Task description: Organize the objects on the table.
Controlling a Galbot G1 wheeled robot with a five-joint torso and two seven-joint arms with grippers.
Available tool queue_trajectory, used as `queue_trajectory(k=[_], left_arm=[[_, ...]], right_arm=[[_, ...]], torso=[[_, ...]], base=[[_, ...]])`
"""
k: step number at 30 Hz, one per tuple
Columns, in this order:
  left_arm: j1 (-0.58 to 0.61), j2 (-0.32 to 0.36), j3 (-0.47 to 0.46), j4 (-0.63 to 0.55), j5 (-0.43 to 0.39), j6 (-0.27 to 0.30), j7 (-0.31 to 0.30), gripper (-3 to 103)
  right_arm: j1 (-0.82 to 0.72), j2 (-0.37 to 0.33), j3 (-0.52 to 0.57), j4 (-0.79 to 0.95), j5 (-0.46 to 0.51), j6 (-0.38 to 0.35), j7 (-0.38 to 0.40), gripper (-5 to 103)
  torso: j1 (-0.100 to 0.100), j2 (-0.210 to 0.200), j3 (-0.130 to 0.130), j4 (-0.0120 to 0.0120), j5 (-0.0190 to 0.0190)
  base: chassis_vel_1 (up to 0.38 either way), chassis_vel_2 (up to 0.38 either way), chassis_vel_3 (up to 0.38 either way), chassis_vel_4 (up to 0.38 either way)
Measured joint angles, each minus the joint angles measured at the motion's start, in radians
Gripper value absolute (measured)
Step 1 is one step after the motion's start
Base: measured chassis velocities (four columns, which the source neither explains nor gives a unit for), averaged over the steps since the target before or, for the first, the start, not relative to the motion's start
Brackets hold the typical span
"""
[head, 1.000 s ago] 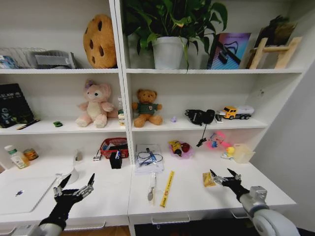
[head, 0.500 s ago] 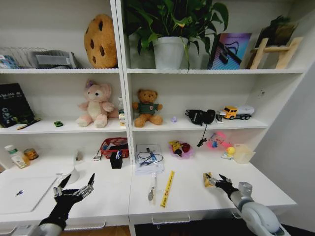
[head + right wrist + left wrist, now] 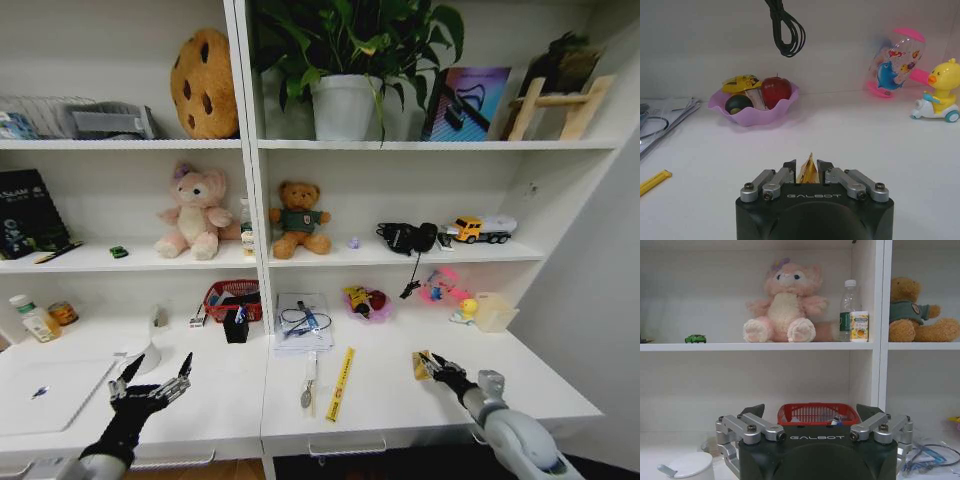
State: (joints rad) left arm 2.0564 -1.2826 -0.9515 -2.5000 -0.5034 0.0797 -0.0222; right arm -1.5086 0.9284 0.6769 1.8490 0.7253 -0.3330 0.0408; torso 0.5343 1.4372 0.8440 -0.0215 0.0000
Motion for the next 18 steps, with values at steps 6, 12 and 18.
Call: queue_trajectory(k=[6, 12, 18], left_arm=[[0.0, 0.0, 0.0, 0.0, 0.0, 0.0, 0.0, 100], [0.0, 0.0, 0.0, 0.0, 0.0, 0.0, 0.0, 100], [0.0, 0.0, 0.0, 0.0, 0.0, 0.0, 0.0, 100]], right_arm=[[0.015, 0.004, -0.013, -0.012, 0.0, 0.0, 0.0, 7], [0.035, -0.002, -0.009, -0.005, 0.003, 0.018, -0.006, 0], [0.161, -0.022, -0.043, -0.011, 0.056, 0.022, -0.061, 0]], torso=[[0.0, 0.0, 0.0, -0.0001, 0.0], [0.0, 0.0, 0.0, -0.0004, 0.0001], [0.0, 0.0, 0.0, -0.0001, -0.0002]], base=[[0.0, 0.0, 0.0, 0.0], [0.0, 0.0, 0.0, 0.0], [0.0, 0.0, 0.0, 0.0]])
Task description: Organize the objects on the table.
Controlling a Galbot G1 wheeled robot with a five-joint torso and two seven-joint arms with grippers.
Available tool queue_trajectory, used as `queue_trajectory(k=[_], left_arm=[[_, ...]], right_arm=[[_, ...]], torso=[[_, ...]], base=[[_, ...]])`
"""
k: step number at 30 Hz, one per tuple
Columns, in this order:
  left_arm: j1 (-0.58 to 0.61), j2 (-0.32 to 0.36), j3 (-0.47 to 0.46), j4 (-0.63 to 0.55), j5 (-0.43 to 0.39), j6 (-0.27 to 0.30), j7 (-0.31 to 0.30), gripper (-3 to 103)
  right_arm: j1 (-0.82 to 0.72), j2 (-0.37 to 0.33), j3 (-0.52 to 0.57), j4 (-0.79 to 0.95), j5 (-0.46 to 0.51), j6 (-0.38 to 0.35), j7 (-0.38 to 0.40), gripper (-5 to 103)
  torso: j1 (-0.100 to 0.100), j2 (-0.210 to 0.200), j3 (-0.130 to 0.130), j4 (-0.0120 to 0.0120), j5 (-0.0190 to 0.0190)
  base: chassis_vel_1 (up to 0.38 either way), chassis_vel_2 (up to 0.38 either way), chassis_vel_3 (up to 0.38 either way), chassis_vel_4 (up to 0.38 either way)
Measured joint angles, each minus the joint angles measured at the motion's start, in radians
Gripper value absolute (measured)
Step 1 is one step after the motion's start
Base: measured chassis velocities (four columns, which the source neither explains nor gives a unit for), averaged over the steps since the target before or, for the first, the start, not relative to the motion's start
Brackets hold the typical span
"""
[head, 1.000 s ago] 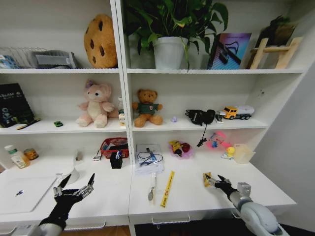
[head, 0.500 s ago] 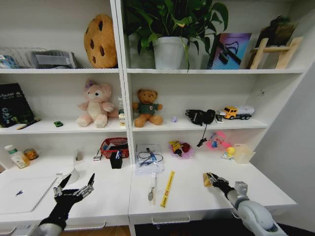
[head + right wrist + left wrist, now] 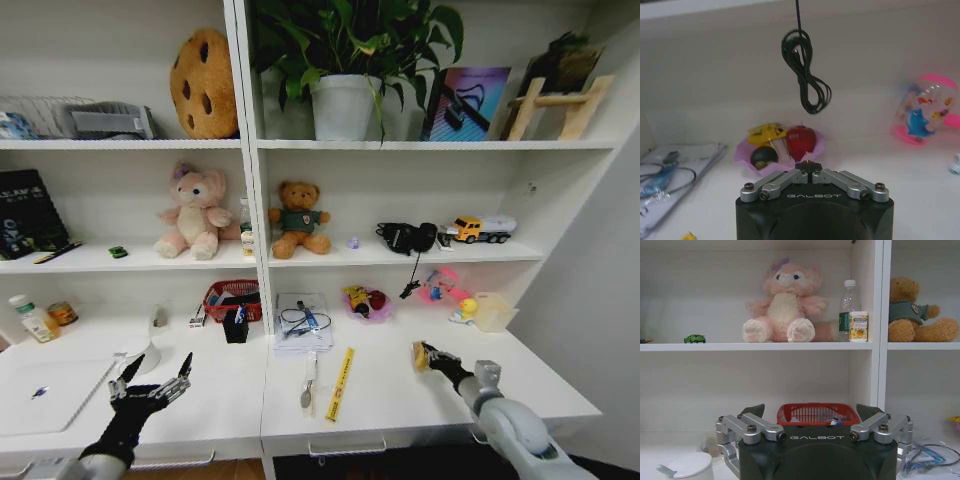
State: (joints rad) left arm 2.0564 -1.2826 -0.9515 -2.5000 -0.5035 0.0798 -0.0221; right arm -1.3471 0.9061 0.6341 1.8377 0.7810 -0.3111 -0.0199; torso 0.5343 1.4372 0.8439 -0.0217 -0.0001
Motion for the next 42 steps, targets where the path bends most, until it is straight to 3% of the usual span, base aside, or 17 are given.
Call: queue_trajectory(k=[4, 10, 12, 17, 22, 36, 38, 42], left_arm=[[0.0, 0.0, 0.0, 0.0, 0.0, 0.0, 0.0, 100], [0.0, 0.0, 0.0, 0.0, 0.0, 0.0, 0.0, 100], [0.0, 0.0, 0.0, 0.0, 0.0, 0.0, 0.0, 100], [0.0, 0.0, 0.0, 0.0, 0.0, 0.0, 0.0, 100], [0.0, 0.0, 0.0, 0.0, 0.0, 0.0, 0.0, 100], [0.0, 0.0, 0.0, 0.0, 0.0, 0.0, 0.0, 100], [0.0, 0.0, 0.0, 0.0, 0.0, 0.0, 0.0, 100], [0.0, 0.0, 0.0, 0.0, 0.0, 0.0, 0.0, 100]], right_arm=[[0.154, -0.016, -0.091, -0.05, 0.037, -0.01, -0.015, 0], [0.399, -0.005, -0.27, -0.229, 0.042, 0.02, -0.1, 0], [0.495, 0.022, -0.354, -0.323, 0.026, 0.028, -0.098, 0], [0.638, 0.086, -0.439, -0.454, -0.02, 0.071, -0.084, 0], [0.702, 0.116, -0.481, -0.55, -0.052, 0.094, -0.077, 0], [0.71, 0.127, -0.469, -0.657, -0.126, 0.117, -0.076, 0], [0.707, 0.128, -0.464, -0.657, -0.129, 0.117, -0.078, 5], [0.669, 0.119, -0.428, -0.588, -0.121, 0.109, -0.042, 27]], torso=[[0.0, 0.0, 0.0, 0.0001, 0.0001], [0.0, 0.0, 0.0, 0.0003, 0.0003], [0.0, 0.0, 0.0, 0.0, -0.0001], [0.0, 0.0, 0.0, 0.0007, -0.0001], [0.0, 0.0, 0.0, 0.0, -0.0001], [0.0, 0.0, 0.0, 0.0001, 0.0001], [0.0, 0.0, 0.0, -0.0001, 0.0001], [0.0, 0.0, 0.0, 0.0003, 0.0004]], base=[[0.0, 0.0, 0.0, 0.0], [0.0, 0.0, 0.0, 0.0], [0.0, 0.0, 0.0, 0.0], [0.0, 0.0, 0.0, 0.0], [0.0, 0.0, 0.0, 0.0], [0.0, 0.0, 0.0, 0.0], [0.0, 0.0, 0.0, 0.0], [0.0, 0.0, 0.0, 0.0]])
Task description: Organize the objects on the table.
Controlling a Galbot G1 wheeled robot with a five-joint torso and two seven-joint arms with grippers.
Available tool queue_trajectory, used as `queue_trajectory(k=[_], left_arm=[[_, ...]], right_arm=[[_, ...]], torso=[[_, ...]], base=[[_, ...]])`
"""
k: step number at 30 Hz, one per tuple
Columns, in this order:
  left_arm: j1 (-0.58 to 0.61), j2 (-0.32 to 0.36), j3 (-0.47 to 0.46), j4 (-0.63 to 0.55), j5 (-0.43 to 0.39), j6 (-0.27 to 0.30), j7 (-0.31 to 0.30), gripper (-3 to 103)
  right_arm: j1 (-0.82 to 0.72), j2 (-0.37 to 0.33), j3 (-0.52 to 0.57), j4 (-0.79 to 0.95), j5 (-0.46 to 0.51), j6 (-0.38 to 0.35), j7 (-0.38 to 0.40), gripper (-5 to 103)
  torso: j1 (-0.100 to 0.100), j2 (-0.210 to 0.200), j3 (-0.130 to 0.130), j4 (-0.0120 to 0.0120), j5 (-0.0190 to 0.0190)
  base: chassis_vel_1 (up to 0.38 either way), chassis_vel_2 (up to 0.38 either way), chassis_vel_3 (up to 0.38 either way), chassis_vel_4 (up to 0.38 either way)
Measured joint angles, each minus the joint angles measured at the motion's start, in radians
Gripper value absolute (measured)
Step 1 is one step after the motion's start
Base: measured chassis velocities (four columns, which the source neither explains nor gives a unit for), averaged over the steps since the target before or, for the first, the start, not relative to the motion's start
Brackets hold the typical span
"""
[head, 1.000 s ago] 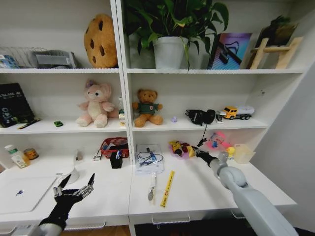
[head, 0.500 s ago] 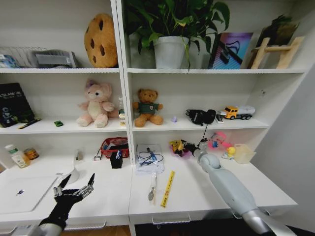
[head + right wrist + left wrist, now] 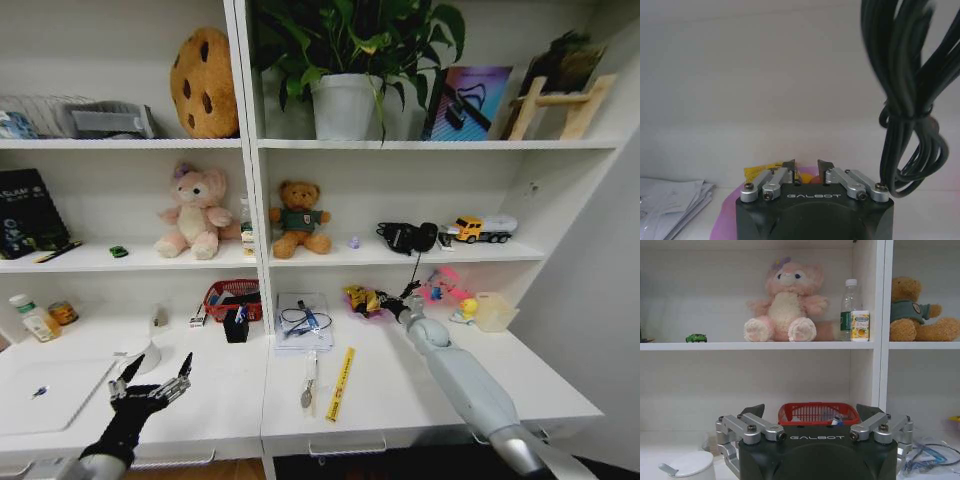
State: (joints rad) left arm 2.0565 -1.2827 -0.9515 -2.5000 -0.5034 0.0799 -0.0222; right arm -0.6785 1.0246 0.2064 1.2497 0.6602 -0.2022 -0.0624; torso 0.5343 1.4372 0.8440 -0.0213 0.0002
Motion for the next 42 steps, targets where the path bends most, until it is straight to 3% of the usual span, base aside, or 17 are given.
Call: queue_trajectory(k=[2, 3, 5, 6, 8, 9, 11, 16, 17, 18, 20, 21, 27, 29, 37, 42], left_arm=[[0.0, 0.0, 0.0, 0.0, 0.0, 0.0, 0.0, 100], [0.0, 0.0, 0.0, 0.0, 0.0, 0.0, 0.0, 100], [0.0, 0.0, 0.0, 0.0, 0.0, 0.0, 0.0, 100], [0.0, 0.0, 0.0, 0.0, 0.0, 0.0, 0.0, 100], [0.0, 0.0, 0.0, 0.0, 0.0, 0.0, 0.0, 100], [0.0, 0.0, 0.0, 0.0, 0.0, 0.0, 0.0, 100], [0.0, 0.0, 0.0, 0.0, 0.0, 0.0, 0.0, 100], [0.0, 0.0, 0.0, 0.0, 0.0, 0.0, 0.0, 100], [0.0, 0.0, 0.0, 0.0, 0.0, 0.0, 0.0, 100], [0.0, 0.0, 0.0, 0.0, 0.0, 0.0, 0.0, 100], [0.0, 0.0, 0.0, 0.0, 0.0, 0.0, 0.0, 100], [0.0, 0.0, 0.0, 0.0, 0.0, 0.0, 0.0, 100], [0.0, 0.0, 0.0, 0.0, 0.0, 0.0, 0.0, 100], [0.0, 0.0, 0.0, 0.0, 0.0, 0.0, 0.0, 100], [0.0, 0.0, 0.0, 0.0, 0.0, 0.0, 0.0, 100], [0.0, 0.0, 0.0, 0.0, 0.0, 0.0, 0.0, 100]], right_arm=[[-0.012, -0.008, 0.009, 0.022, 0.003, -0.003, 0.005, 27], [-0.052, -0.027, 0.035, 0.081, 0.015, -0.015, 0.019, 37], [-0.09, -0.041, 0.058, 0.123, 0.026, -0.032, 0.028, 37], [-0.114, -0.049, 0.073, 0.149, 0.032, -0.04, 0.033, 43], [-0.224, -0.078, 0.136, 0.258, 0.048, -0.064, 0.051, 54], [-0.224, -0.078, 0.136, 0.258, 0.048, -0.064, 0.051, 54], [-0.398, -0.106, 0.248, 0.444, 0.068, -0.081, 0.065, 65], [-0.55, -0.107, 0.33, 0.58, 0.068, -0.078, 0.098, 81], [-0.622, -0.097, 0.369, 0.648, 0.049, -0.068, 0.138, 81], [-0.686, -0.083, 0.411, 0.719, 0.016, -0.047, 0.179, 91], [-0.724, -0.073, 0.445, 0.769, -0.001, -0.037, 0.199, 91], [-0.784, -0.056, 0.496, 0.855, -0.018, -0.029, 0.213, 99], [-0.958, 0.021, 0.599, 1.003, -0.112, 0.05, 0.2, 100], [-1.125, 0.117, 0.675, 1.065, -0.208, 0.151, 0.13, 100], [-1.267, 0.194, 0.74, 1.125, -0.217, 0.225, 0.08, 100], [-1.294, 0.225, 0.743, 1.143, -0.199, 0.234, 0.079, 100]], torso=[[0.0, 0.0, 0.0, -0.0001, -0.0001], [0.0, 0.0, 0.0, -0.0002, -0.0006], [0.0, 0.0, 0.0, 0.0, -0.0004], [0.0, 0.0, 0.0, -0.0003, -0.0001], [0.0, 0.0, 0.0, -0.0007, 0.0001], [0.0, 0.0, 0.0, -0.0007, 0.0001], [0.0, 0.0, 0.0, -0.0002, -0.0005], [0.0, 0.0, 0.0, -0.0003, -0.0002], [0.0, 0.0, 0.0, -0.0004, 0.0], [0.0, 0.0, 0.0, -0.0006, 0.0], [0.0, 0.0, 0.0, -0.0002, -0.0002], [0.0, 0.0, 0.0, 0.0, -0.0002], [0.0, 0.0, 0.0, -0.0002, -0.0001], [0.0, 0.0, 0.0, -0.0002, -0.0002], [0.0, 0.0, 0.0, -0.0002, -0.0002], [0.0, 0.0, 0.0, -0.0003, -0.0002]], base=[[0.0, 0.0, 0.0, 0.0], [0.0, 0.0, 0.0, 0.0], [0.0, 0.0, 0.0, 0.0], [0.0, 0.0, 0.0, 0.0], [0.0, 0.0, 0.0, 0.0], [0.0, 0.0, 0.0, 0.0], [0.0, 0.0, 0.0, 0.0], [0.0, 0.0, 0.0, 0.0], [0.0, 0.0, 0.0, 0.0], [0.0, 0.0, 0.0, 0.0], [0.0, 0.0, 0.0, 0.0], [0.0, 0.0, 0.0, 0.0], [0.0, 0.0, 0.0, 0.0], [0.0, 0.0, 0.0, 0.0], [0.0, 0.0, 0.0, 0.0], [0.0, 0.0, 0.0, 0.0]])
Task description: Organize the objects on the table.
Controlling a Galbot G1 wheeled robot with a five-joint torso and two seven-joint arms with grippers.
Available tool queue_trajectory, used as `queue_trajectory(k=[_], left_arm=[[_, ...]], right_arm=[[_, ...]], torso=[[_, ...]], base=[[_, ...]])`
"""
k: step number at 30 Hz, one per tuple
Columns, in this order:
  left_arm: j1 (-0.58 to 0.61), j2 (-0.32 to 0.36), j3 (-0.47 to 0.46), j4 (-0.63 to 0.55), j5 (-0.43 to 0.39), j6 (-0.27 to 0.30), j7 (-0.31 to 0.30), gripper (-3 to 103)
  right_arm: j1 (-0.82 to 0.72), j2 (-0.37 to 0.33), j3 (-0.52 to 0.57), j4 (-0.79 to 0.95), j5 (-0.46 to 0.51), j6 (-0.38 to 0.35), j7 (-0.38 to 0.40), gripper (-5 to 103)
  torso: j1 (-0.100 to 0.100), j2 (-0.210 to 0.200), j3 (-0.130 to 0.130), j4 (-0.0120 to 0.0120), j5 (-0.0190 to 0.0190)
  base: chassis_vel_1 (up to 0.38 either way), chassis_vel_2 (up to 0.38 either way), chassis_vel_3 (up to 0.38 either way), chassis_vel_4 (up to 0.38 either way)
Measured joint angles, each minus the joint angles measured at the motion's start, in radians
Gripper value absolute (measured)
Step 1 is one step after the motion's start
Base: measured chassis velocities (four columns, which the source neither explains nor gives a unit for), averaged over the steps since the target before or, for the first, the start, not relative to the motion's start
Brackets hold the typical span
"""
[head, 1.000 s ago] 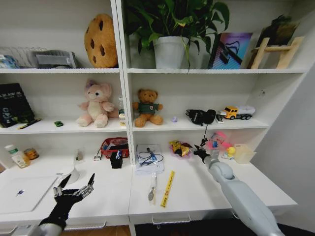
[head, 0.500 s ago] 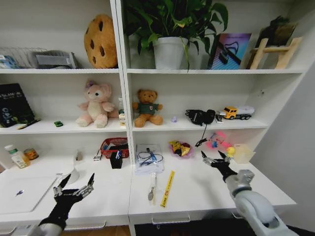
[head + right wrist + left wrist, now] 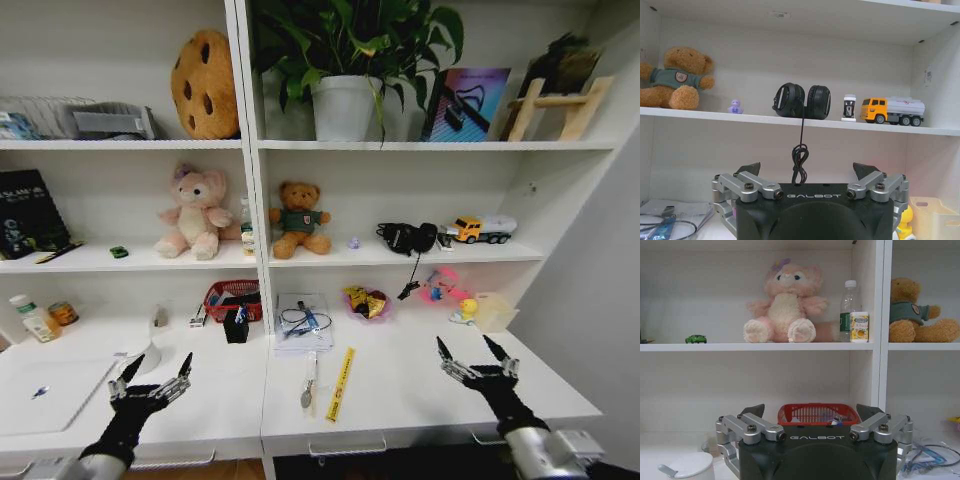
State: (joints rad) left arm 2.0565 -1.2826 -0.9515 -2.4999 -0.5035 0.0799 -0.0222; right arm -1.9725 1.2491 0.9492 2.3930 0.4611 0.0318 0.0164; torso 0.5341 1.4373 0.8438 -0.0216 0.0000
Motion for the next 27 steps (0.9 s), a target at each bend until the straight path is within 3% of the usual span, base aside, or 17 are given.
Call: queue_trajectory(k=[12, 27], left_arm=[[0.0, 0.0, 0.0, 0.0, 0.0, 0.0, 0.0, 100], [0.0, 0.0, 0.0, 0.0, 0.0, 0.0, 0.0, 100]], right_arm=[[-0.01, 0.043, -0.041, 0.057, -0.017, -0.038, 0.017, 100], [-0.008, 0.043, -0.045, 0.056, -0.019, -0.042, 0.019, 100]], torso=[[0.0, 0.0, 0.0, 0.0, -0.0002], [0.0, 0.0, 0.0, 0.0, 0.0]], base=[[0.0, 0.0, 0.0, 0.0], [0.0, 0.0, 0.0, 0.0]])
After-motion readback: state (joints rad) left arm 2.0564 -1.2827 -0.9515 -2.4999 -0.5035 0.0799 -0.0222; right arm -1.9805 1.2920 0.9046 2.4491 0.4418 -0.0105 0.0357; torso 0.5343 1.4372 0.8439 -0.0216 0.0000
